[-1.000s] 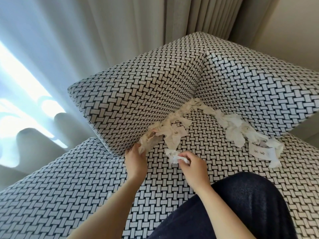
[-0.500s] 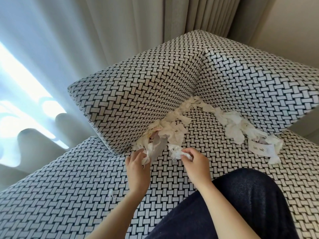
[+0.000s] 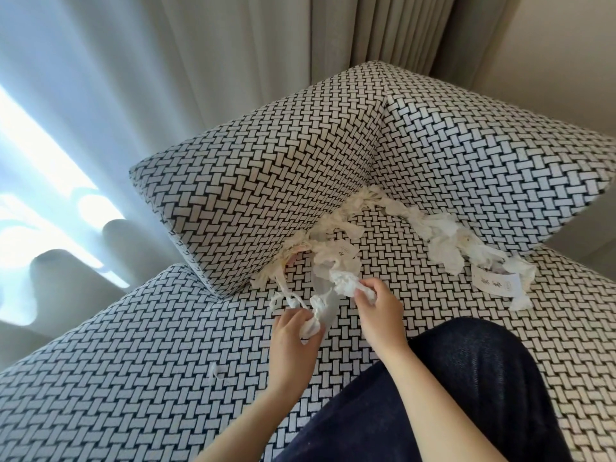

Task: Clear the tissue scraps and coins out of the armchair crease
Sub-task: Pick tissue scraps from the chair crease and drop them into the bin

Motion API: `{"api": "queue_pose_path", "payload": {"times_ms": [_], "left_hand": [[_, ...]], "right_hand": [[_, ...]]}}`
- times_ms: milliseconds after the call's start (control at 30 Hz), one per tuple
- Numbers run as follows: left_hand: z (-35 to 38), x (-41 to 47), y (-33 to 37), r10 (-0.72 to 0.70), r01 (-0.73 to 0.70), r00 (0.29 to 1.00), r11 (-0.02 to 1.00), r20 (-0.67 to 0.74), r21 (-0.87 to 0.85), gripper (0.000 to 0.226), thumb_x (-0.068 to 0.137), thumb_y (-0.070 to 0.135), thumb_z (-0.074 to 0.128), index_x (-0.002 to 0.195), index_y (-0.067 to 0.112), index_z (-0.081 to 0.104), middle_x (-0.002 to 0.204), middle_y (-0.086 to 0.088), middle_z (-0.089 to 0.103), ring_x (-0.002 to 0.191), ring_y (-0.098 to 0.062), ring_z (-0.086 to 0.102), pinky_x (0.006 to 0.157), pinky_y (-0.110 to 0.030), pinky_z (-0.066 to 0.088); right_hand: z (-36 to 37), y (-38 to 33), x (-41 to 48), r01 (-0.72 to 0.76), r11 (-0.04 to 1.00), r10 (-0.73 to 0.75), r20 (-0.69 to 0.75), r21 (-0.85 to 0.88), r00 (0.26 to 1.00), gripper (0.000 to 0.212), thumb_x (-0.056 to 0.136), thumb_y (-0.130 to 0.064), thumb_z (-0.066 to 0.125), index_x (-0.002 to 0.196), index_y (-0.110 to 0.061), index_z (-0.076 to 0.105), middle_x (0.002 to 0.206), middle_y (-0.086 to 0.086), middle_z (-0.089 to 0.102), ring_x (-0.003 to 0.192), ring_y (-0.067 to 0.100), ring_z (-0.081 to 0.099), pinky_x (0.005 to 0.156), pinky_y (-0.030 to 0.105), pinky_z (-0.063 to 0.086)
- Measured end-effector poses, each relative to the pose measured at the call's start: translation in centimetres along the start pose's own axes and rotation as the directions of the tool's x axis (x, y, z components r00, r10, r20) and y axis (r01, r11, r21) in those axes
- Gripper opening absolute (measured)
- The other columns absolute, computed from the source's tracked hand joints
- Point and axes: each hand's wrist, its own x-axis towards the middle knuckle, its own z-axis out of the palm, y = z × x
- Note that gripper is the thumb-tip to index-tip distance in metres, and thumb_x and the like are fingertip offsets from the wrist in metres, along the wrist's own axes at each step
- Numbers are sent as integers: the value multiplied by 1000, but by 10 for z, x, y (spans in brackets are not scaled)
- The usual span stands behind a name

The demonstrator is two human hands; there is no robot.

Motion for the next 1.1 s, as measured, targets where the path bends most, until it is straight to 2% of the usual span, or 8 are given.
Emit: {"api": "queue_pose_path", "payload": {"times_ms": [167, 267, 333, 467, 667, 767, 900, 1100], "left_hand": [[-10, -1, 23, 5, -1, 1000, 992, 28, -128, 14, 88, 27, 63, 97, 16, 64, 90, 10, 59, 81, -3, 55, 64, -10, 40], [-17, 2, 39, -2, 7, 1000, 971, 21, -239, 2, 90, 26, 61, 90, 28, 60, 86, 5, 63, 78, -9, 58, 64, -16, 44], [-23, 6, 49, -2, 7, 1000, 948, 14, -319, 11, 90, 23, 61, 86, 33, 59, 79, 5, 66, 71, -7, 59, 61, -18, 47], [-34, 16, 68, -33, 19, 999, 905, -25, -426, 10, 90, 19, 60, 80, 20, 59, 64, 7, 57, 50, 0, 43, 51, -18, 39], [-53, 32, 91, -34, -13, 996, 877, -88, -481, 16, 90, 16, 58, 75, 13, 56, 60, 8, 51, 52, -3, 41, 54, -16, 38], [-60, 38, 102, -14, -36, 996, 846, -89, -532, 17, 91, 17, 58, 79, 5, 58, 67, -6, 53, 65, -19, 44, 65, -35, 43], [-65, 44, 125, 12, -69, 995, 812, -101, -580, 31, 86, 28, 56, 86, -3, 57, 75, -19, 54, 70, -23, 48, 74, -53, 50], [-62, 50, 159, 40, -82, 996, 768, -79, -635, 19, 93, 22, 53, 86, 5, 59, 77, -4, 60, 75, -21, 57, 78, -43, 52]], "right_hand": [[-7, -7, -2, 0, 997, 7, -95, 75, 995, 14, 95, -15, 53, 107, -10, 58, 93, -1, 62, 72, 0, 51, 55, 9, 38], [-13, -12, -4, -13, 984, 44, -172, 178, 984, 12, 94, -14, 54, 106, -11, 55, 90, -4, 60, 72, -2, 53, 57, 5, 41], [-17, -15, -5, -12, 969, 66, -212, 247, 975, 13, 94, -13, 54, 108, -11, 54, 88, -3, 61, 69, 2, 56, 56, 7, 43], [-28, -19, -4, -10, 935, 110, -262, 356, 959, 21, 95, -14, 53, 115, -16, 52, 91, -10, 60, 78, 12, 64, 64, 19, 52], [-43, -23, -2, -26, 890, 155, -248, 456, 956, 16, 94, -15, 53, 109, -23, 55, 100, -10, 60, 93, 18, 64, 81, 35, 56], [-55, -26, -1, -27, 865, 163, -231, 501, 959, 14, 95, -15, 53, 107, -21, 56, 104, -3, 62, 92, 16, 65, 79, 31, 56], [-78, -31, 1, -8, 854, 154, -239, 520, 959, 18, 95, -15, 52, 112, -13, 57, 97, -1, 64, 80, 7, 63, 71, 21, 53], [-117, -36, 5, 18, 772, 200, -268, 636, 942, 12, 95, -15, 53, 105, -18, 59, 106, 1, 64, 75, 1, 62, 66, 14, 50]]}}
